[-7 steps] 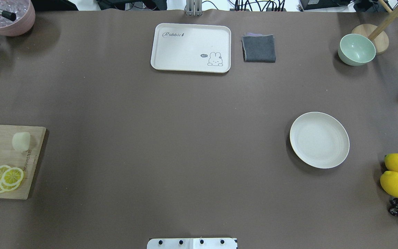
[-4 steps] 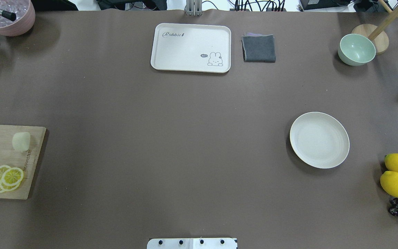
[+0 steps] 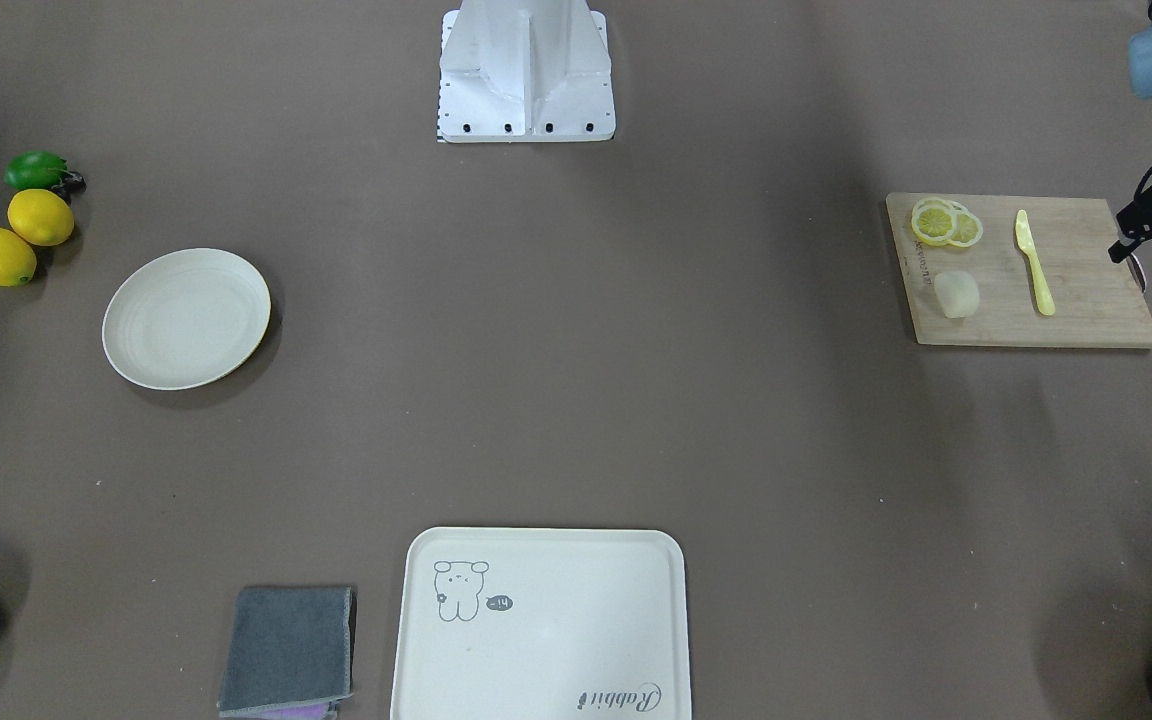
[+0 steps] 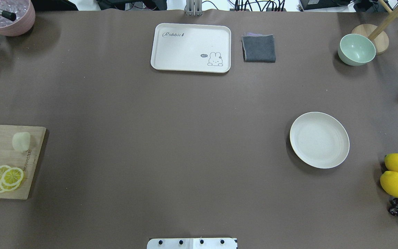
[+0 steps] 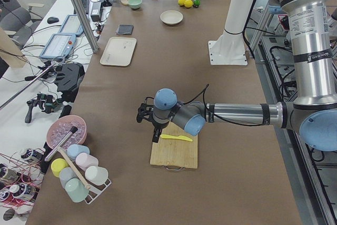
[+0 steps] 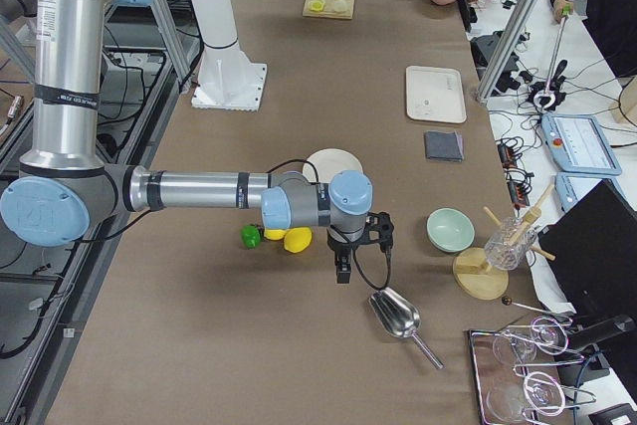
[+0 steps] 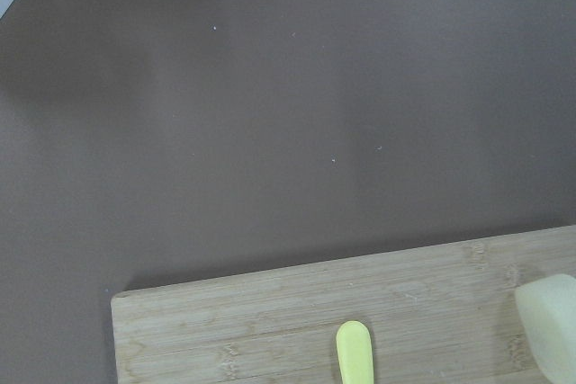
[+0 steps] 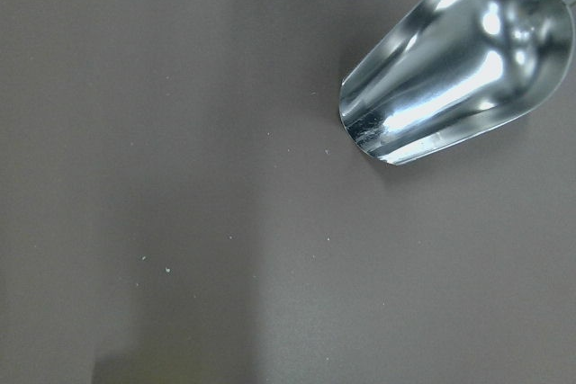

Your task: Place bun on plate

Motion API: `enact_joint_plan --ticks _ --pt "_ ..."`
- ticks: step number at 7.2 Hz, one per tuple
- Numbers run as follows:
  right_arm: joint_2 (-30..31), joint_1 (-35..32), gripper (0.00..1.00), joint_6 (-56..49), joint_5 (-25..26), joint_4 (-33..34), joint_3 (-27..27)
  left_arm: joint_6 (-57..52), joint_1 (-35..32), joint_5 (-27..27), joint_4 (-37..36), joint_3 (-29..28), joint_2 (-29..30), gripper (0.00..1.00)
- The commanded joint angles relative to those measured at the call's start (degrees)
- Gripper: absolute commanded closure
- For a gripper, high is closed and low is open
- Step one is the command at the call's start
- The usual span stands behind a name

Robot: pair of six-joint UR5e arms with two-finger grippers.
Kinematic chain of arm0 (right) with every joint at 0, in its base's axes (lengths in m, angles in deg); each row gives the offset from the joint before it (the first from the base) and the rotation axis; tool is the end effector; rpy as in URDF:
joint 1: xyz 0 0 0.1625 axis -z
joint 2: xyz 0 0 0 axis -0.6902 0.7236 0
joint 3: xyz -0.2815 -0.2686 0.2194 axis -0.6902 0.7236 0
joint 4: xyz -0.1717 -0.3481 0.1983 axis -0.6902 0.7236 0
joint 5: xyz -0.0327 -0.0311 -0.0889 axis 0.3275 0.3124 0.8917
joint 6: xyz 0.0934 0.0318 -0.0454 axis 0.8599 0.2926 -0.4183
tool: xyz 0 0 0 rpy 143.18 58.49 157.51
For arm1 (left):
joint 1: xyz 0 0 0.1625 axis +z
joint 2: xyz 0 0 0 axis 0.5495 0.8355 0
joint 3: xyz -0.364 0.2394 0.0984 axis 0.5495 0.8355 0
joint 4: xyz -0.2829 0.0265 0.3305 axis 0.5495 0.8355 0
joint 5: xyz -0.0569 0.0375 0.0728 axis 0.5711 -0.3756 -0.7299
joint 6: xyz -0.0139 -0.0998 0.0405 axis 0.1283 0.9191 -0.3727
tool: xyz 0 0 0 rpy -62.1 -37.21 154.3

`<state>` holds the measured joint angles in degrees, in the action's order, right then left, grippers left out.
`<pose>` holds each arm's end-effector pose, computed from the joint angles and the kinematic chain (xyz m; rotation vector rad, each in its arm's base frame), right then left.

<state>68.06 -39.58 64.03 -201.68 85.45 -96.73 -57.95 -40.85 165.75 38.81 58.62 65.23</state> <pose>0.0026 -0.4680 0.6710 0.0240 -0.7760 -0.0690 0.0645 -0.4465 0.6439 0.2369 0.8453 0.1099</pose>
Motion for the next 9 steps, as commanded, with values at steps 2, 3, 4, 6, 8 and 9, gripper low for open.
enact_joint_plan --ticks 2,3,4,6,8,9 --pt "0.4 0.0 0.00 -0.4 -0.1 -0.1 0.1 -0.1 -0.3 7.2 -0.5 -0.6 2.4 0.03" --pt "0.4 0.0 0.00 -0.6 -0.3 -0.8 0.0 0.1 -0.5 8.0 -0.5 -0.6 2.6 0.03" --pt "0.7 0.0 0.00 -0.3 -0.3 -4.0 1.3 0.1 -0.5 7.9 -0.6 -1.7 2.4 0.02" --pt "0.7 0.0 0.00 0.0 -0.7 -6.4 2.1 1.4 -0.6 7.2 -0.4 -1.6 2.6 0.02" --pt "0.7 0.0 0.00 0.1 -2.7 -6.5 1.9 3.1 -0.3 4.2 -0.1 0.1 2.8 0.02" --pt "0.7 0.0 0.00 0.1 -5.2 -6.7 1.9 5.6 -0.2 3.9 -0.1 0.4 2.9 0.02"
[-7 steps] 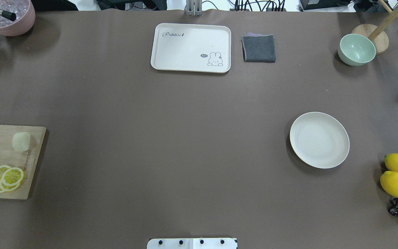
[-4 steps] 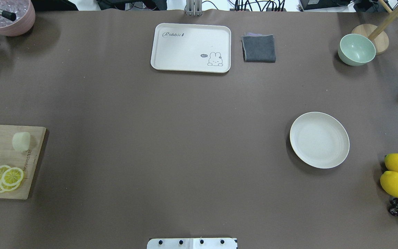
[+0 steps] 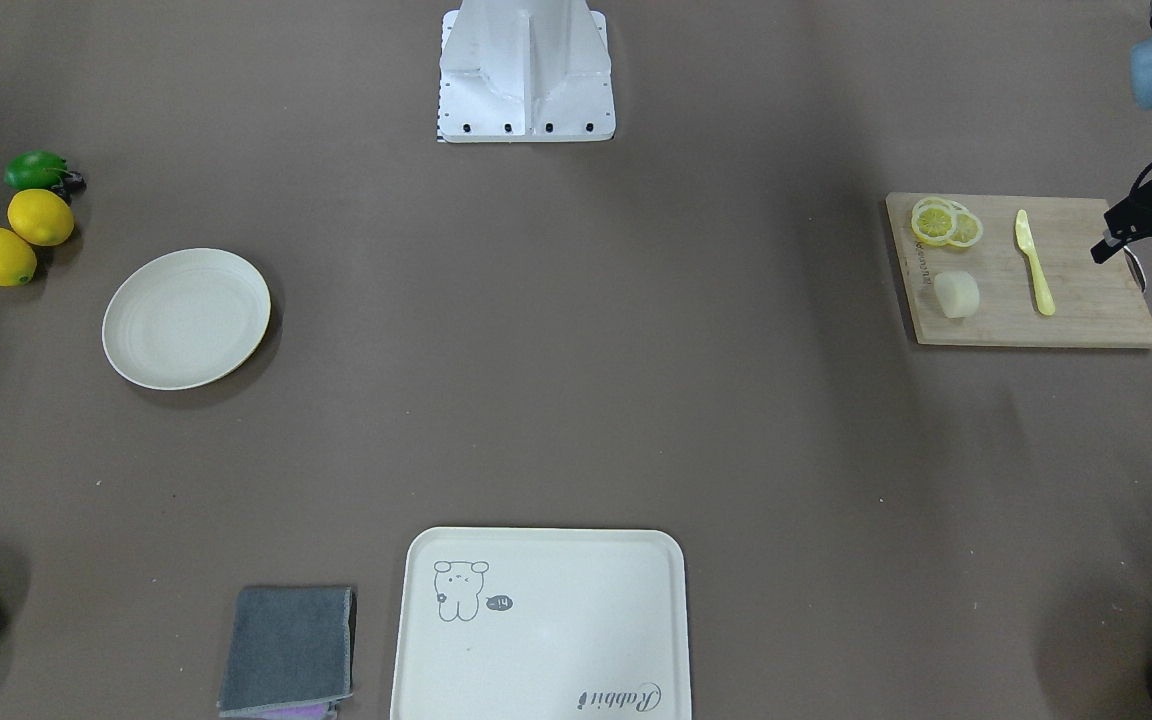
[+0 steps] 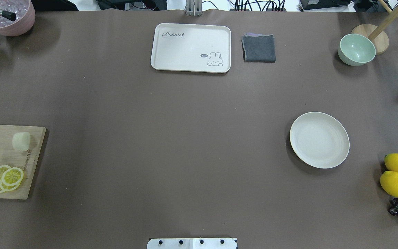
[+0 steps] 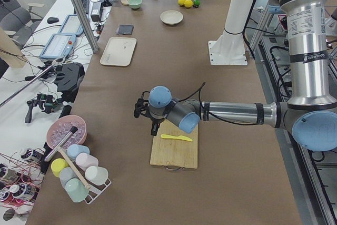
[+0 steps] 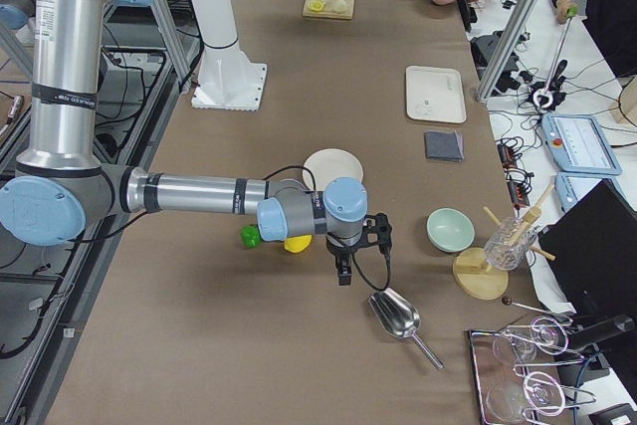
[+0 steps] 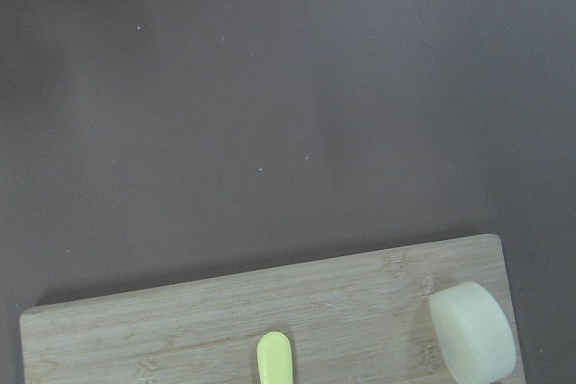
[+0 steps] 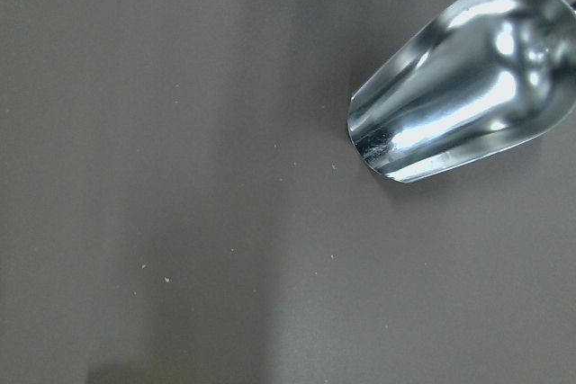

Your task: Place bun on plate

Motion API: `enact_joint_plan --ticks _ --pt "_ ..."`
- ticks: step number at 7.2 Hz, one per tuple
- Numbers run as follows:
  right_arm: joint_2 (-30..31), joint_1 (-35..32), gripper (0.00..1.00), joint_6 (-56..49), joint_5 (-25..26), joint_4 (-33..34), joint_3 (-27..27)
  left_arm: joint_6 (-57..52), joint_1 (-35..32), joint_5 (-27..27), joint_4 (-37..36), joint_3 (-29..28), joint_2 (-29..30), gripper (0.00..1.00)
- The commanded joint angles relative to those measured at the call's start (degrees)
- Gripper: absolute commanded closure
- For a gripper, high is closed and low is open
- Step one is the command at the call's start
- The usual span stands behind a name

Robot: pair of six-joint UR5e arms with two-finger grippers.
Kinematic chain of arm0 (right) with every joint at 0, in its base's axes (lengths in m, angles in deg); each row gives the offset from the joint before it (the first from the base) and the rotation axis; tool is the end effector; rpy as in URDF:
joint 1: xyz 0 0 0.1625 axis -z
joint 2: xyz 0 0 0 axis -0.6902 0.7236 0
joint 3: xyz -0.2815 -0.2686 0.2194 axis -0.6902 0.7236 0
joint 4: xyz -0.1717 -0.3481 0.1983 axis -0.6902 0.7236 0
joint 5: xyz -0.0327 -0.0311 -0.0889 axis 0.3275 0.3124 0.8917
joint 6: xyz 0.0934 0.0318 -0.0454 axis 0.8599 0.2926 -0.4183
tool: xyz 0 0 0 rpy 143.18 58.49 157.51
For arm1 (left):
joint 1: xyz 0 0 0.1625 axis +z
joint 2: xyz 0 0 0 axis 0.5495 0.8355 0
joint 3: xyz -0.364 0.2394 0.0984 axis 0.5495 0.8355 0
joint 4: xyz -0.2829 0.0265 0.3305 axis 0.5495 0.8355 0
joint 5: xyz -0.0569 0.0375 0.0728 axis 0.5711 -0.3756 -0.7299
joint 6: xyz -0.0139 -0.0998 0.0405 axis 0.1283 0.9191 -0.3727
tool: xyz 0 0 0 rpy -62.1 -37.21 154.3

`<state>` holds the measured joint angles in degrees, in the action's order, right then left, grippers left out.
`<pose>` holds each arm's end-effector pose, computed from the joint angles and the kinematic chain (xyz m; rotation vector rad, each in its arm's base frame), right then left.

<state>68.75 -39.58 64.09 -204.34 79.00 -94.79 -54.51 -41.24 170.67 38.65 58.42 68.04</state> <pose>-0.0007 -0.4655 0.6785 0.0808 -0.8274 -0.0976 0.0730 -0.4639 0.6180 0.2189 0.9376 0.0893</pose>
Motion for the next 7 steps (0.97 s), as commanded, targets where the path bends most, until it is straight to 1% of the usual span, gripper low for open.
enact_joint_plan --ticks 1,2,3,4,5,6,7 --pt "0.0 0.3 0.00 -0.2 -2.6 -0.3 -0.1 7.6 0.7 -1.7 0.0 0.6 0.9 0.02" --pt "0.0 0.8 0.00 -0.3 -2.6 -0.4 -0.4 8.6 2.1 -2.6 0.0 0.8 1.1 0.02" --pt "0.0 1.1 0.00 0.0 -3.7 -1.0 -0.6 9.4 2.7 -2.8 0.0 0.8 1.1 0.02" --pt "0.2 2.6 0.00 3.7 -5.7 -3.2 -0.5 12.1 4.0 -2.8 0.1 1.0 1.6 0.02" --pt "0.2 5.8 0.02 11.7 -5.9 -7.2 -0.5 13.6 4.9 -3.6 0.1 1.3 1.9 0.02" --pt "0.2 10.2 0.07 22.2 -5.2 -13.5 -0.4 14.2 5.2 -4.3 0.1 1.9 1.9 0.02" --pt "0.1 14.5 0.11 31.1 -3.3 -19.8 -0.3 14.3 5.3 -4.4 0.1 1.9 2.0 0.02"
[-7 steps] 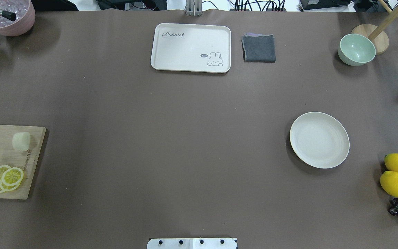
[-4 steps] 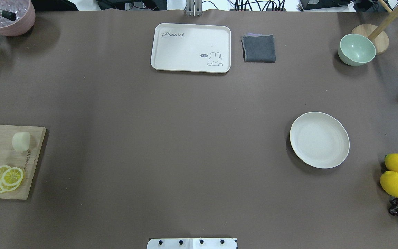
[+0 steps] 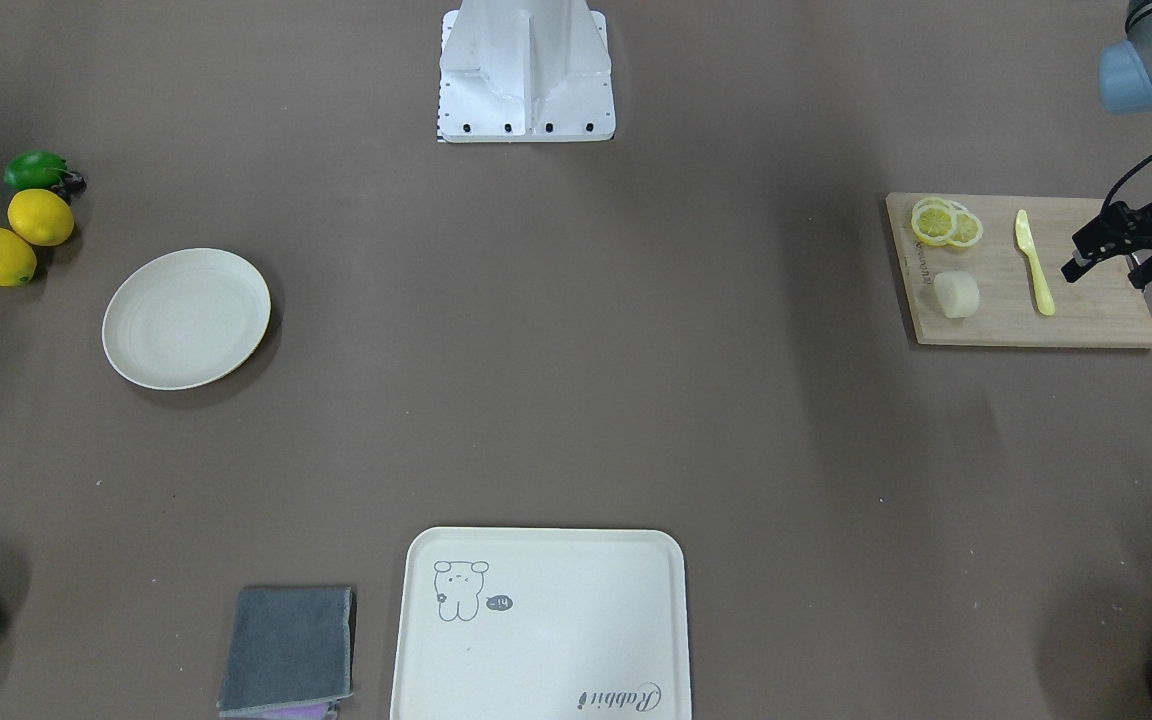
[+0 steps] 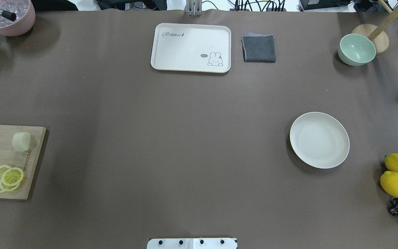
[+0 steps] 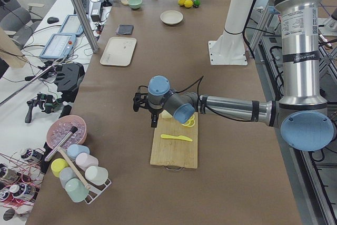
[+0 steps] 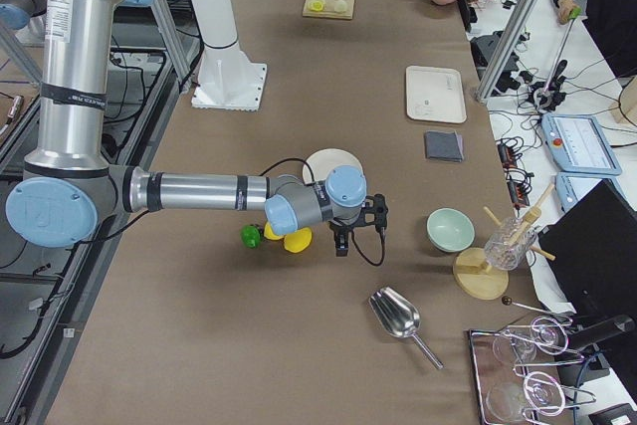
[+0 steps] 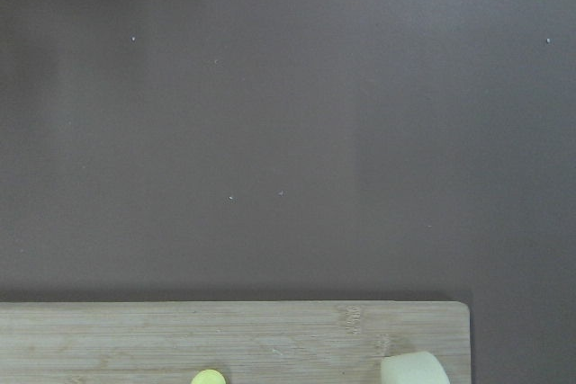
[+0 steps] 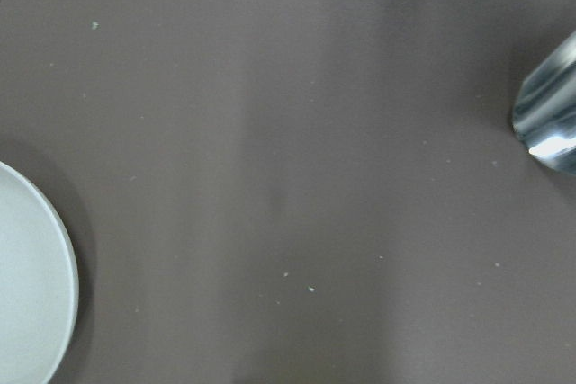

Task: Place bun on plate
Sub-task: 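Slide the white plate toward center with the right gripper while the left reaches the board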

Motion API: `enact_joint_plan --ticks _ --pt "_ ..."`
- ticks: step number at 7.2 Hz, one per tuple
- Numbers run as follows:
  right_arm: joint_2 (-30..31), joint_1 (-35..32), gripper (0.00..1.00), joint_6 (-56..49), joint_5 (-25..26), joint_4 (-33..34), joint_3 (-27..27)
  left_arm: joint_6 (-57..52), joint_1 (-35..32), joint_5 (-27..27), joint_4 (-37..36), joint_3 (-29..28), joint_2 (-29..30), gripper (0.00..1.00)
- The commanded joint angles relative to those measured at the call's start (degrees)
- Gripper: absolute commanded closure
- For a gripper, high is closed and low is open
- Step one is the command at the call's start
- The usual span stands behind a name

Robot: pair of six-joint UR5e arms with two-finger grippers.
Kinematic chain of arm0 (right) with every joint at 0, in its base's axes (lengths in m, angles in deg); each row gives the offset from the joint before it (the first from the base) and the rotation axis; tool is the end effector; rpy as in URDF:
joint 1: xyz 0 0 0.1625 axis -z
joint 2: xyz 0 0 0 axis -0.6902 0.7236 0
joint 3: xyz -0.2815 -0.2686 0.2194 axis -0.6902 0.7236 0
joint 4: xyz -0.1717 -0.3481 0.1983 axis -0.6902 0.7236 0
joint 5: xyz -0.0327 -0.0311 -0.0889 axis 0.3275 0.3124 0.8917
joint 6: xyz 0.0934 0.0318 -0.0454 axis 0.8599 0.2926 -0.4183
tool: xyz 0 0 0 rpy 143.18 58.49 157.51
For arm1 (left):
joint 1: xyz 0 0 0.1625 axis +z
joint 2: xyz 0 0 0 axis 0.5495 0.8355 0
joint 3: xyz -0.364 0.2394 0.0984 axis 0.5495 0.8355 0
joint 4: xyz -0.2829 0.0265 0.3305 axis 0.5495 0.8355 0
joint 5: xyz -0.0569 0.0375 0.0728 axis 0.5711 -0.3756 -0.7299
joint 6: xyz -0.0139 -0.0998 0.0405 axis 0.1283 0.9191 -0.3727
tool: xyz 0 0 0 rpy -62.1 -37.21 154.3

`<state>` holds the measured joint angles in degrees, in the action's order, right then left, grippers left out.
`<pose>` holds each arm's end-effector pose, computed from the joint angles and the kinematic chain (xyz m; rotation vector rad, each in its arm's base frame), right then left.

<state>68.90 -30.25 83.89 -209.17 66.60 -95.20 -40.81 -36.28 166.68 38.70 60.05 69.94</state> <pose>-0.0835 -0.4630 0.6443 0.0345 -0.9606 -0.0355 0.1140 -0.4743 0.5913 0.1555 0.9287 -0.0480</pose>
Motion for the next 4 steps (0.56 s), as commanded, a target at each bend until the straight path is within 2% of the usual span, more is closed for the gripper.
enact_joint_plan --ticks 1,4 --pt "-0.2 9.2 0.14 16.1 3.3 -9.6 0.2 0.7 0.6 -0.5 0.0 0.2 0.3 0.02" --pt "-4.5 15.3 0.22 19.6 6.6 -9.6 1.6 6.5 3.5 -1.4 0.1 1.2 1.4 0.02"
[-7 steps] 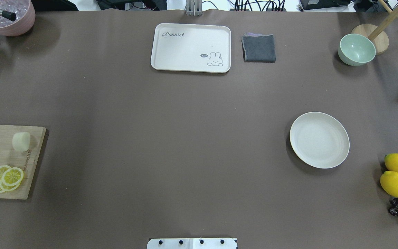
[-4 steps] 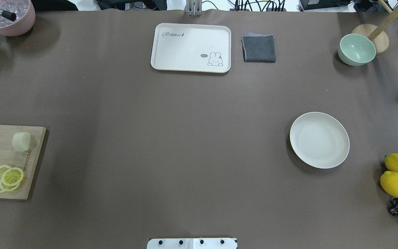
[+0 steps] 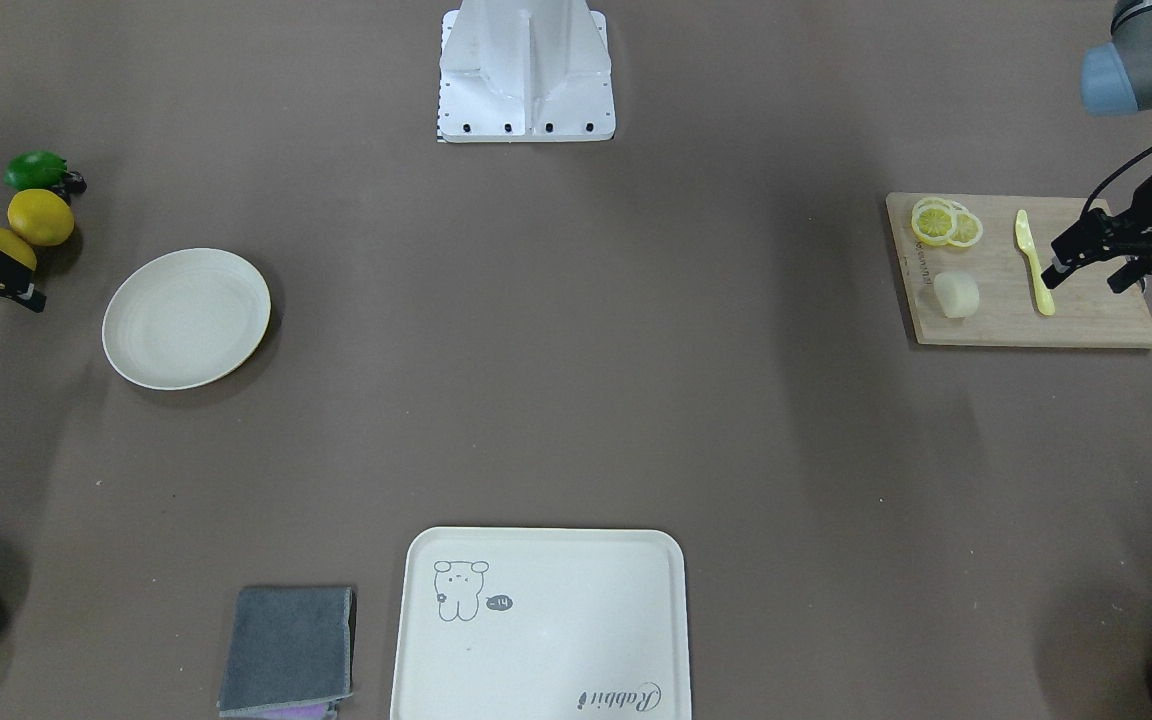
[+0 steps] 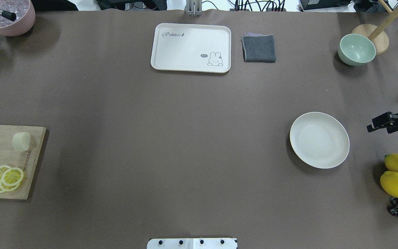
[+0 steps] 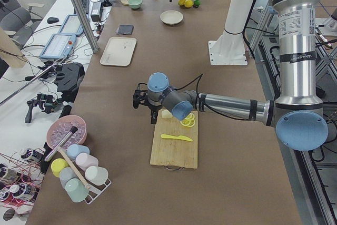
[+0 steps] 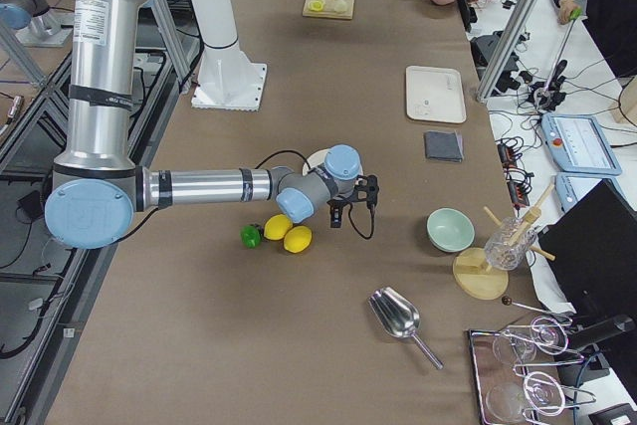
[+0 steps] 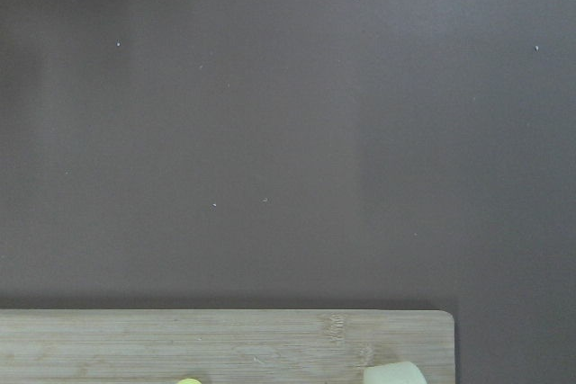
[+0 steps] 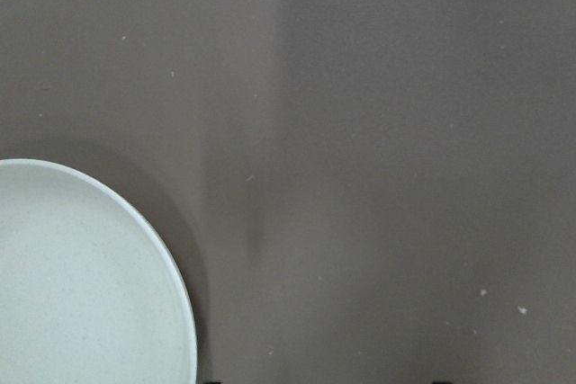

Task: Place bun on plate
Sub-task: 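Slide the white plate toward center with the right gripper while the left reaches the board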

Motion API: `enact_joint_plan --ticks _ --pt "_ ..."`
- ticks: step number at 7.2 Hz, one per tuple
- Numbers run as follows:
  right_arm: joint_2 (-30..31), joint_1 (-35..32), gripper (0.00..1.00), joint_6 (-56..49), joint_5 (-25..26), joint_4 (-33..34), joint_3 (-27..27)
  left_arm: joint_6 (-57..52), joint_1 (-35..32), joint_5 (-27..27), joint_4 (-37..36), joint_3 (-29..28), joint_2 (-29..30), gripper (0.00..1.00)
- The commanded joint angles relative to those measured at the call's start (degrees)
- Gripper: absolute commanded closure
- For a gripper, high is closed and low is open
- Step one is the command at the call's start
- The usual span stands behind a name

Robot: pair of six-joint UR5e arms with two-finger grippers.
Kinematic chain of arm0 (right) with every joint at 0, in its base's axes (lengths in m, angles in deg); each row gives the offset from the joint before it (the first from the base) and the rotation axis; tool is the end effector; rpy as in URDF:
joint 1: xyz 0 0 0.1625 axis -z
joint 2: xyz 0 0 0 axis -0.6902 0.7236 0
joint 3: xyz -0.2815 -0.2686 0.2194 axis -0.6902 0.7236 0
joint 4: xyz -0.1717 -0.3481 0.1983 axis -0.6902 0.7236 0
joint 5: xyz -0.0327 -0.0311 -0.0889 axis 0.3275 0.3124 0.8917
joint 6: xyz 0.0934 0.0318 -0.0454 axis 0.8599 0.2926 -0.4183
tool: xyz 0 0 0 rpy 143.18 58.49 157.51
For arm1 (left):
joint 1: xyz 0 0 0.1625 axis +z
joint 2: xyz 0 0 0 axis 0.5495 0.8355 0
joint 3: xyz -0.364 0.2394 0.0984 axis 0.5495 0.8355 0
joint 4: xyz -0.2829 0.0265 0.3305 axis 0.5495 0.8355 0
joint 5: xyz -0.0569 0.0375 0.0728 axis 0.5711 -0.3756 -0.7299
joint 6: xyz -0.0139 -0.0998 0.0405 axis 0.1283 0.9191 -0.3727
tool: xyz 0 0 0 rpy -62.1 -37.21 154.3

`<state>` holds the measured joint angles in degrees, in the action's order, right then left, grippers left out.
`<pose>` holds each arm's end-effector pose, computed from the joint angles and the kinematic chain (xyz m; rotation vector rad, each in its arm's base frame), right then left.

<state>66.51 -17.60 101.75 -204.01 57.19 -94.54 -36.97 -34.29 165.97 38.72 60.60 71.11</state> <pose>-0.1894 -0.4587 0.6170 -0.0070 -0.9621 -0.0126 0.1329 -0.4787 0.5768 0.1410 0.9390 -0.0699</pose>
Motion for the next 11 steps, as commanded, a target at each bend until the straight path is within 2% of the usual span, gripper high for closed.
enact_joint_plan --ticks 1,3,5,6,7,9,11 --pt "-3.8 4.3 0.26 2.7 1.9 -0.1 1.5 3.6 2.2 -1.0 0.0 0.9 0.3 0.03" --pt "-5.5 8.1 0.41 5.4 4.8 -0.2 2.2 3.6 3.4 -1.3 0.0 0.8 0.4 0.02" --pt "-5.7 9.1 0.88 6.0 4.9 -0.2 2.5 3.8 4.5 -2.9 0.1 0.8 0.5 0.02" --pt "-5.7 9.2 1.00 6.1 4.8 -0.2 2.4 4.3 5.1 -2.9 0.1 0.6 0.4 0.02" --pt "-6.6 9.2 1.00 7.6 4.6 -0.2 1.9 8.3 6.9 -3.0 1.5 0.8 0.0 0.02" --pt "-11.7 9.3 1.00 14.6 4.1 -0.2 1.6 14.6 14.2 -8.6 5.7 0.1 -1.4 0.03" --pt "-16.2 10.9 1.00 22.6 3.2 -0.2 0.5 14.9 15.1 -9.1 7.7 -0.5 -3.0 0.03"
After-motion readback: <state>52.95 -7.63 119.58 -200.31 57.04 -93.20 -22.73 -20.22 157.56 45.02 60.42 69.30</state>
